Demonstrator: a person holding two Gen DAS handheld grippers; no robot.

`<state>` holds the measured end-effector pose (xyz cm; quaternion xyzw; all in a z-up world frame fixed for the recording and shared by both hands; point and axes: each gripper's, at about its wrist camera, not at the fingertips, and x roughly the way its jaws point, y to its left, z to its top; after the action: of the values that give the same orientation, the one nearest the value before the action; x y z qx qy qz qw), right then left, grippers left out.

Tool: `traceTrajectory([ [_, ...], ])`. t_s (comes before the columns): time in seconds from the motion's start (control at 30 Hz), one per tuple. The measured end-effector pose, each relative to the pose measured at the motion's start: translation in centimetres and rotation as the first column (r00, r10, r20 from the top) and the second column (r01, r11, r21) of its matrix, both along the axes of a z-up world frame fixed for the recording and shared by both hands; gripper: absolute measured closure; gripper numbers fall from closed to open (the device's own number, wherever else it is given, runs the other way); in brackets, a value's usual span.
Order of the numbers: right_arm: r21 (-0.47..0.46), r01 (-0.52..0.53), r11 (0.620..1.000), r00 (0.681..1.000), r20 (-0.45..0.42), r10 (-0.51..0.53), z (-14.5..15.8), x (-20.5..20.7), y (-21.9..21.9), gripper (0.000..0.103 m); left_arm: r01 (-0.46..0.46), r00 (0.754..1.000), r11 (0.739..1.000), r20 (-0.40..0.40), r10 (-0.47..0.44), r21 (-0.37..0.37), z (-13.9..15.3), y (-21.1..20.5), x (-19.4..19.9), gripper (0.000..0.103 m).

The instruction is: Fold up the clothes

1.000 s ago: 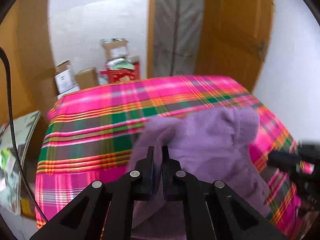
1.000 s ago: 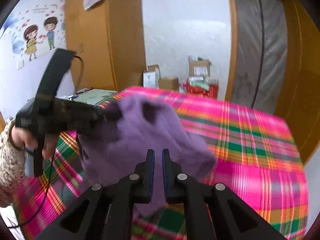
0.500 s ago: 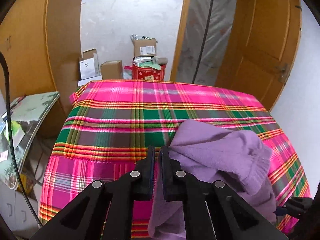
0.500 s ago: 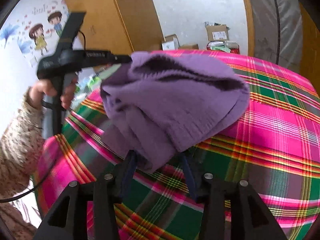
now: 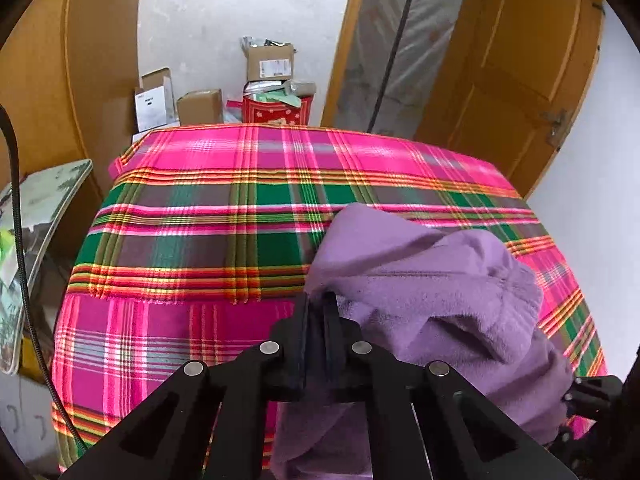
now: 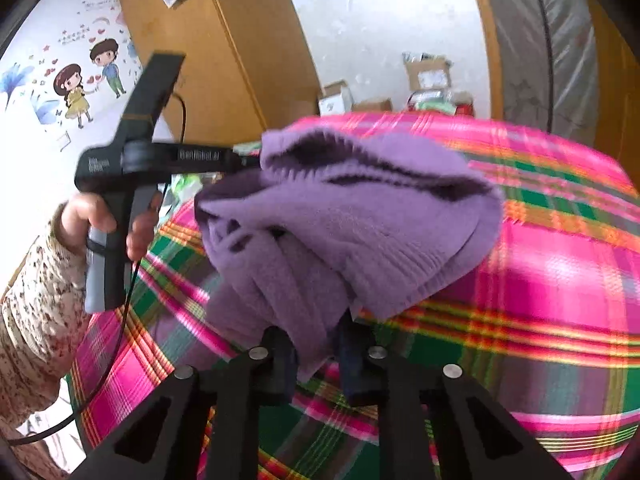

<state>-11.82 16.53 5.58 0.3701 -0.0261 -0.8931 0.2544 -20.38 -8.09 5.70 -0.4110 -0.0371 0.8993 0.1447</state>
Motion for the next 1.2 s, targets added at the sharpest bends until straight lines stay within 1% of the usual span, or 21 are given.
traceTrajectory([
  [0.07,0.015,0.016,1.000,0.999,-0.039,-0.015,1.0,0.6,0.7,0.088,-0.014,1.000,1.000,-0.015,0.014,0.007,0.8,-0.1,0.4,0.097],
  [0.2,0.009,0.057,0.998,0.994,-0.094,-0.056,2.8,1.0,2.4,0.088,-0.034,0.998,0.999,-0.054,0.035,0.020,2.6,-0.1,1.8,0.097],
  [0.3,0.014,0.087,0.996,0.987,-0.136,-0.085,4.1,1.7,3.8,0.089,-0.046,0.996,0.998,-0.077,0.049,0.034,3.8,0.0,3.2,0.097],
  [0.4,0.038,0.121,0.992,0.978,-0.177,-0.113,5.3,2.3,5.3,0.089,-0.068,0.992,0.996,-0.105,0.074,0.056,4.6,0.0,5.0,0.097],
  [0.5,0.070,0.159,0.985,0.965,-0.222,-0.140,6.5,2.7,6.9,0.089,-0.074,0.991,0.994,-0.106,0.083,0.084,4.5,0.3,6.5,0.097],
  [0.6,0.114,0.190,0.975,0.956,-0.249,-0.157,7.5,2.7,8.4,0.088,-0.076,0.992,0.992,-0.090,0.085,0.099,3.8,1.0,8.3,0.097],
  [0.67,0.156,0.214,0.964,0.949,-0.266,-0.167,7.8,2.6,9.1,0.088,-0.092,0.990,0.993,-0.102,0.100,0.076,3.2,1.6,9.6,0.097],
  [0.8,0.210,0.231,0.950,0.959,-0.215,-0.186,5.7,1.9,10.0,0.088,-0.124,0.982,0.992,-0.143,0.126,0.023,1.6,3.3,12.0,0.097],
  [0.97,0.279,0.226,0.933,0.969,-0.167,-0.185,2.0,1.8,10.1,0.087,-0.157,0.978,0.987,-0.142,0.152,-0.027,-0.2,4.5,13.2,0.097],
  [1.03,0.288,0.223,0.931,0.971,-0.149,-0.187,1.3,1.5,10.1,0.086,-0.169,0.977,0.985,-0.136,0.164,-0.025,-0.6,4.4,13.3,0.096],
  [1.2,0.286,0.224,0.932,0.974,-0.100,-0.203,0.4,1.2,10.8,0.085,-0.188,0.973,0.981,-0.144,0.178,-0.052,-1.3,4.5,13.6,0.095],
])
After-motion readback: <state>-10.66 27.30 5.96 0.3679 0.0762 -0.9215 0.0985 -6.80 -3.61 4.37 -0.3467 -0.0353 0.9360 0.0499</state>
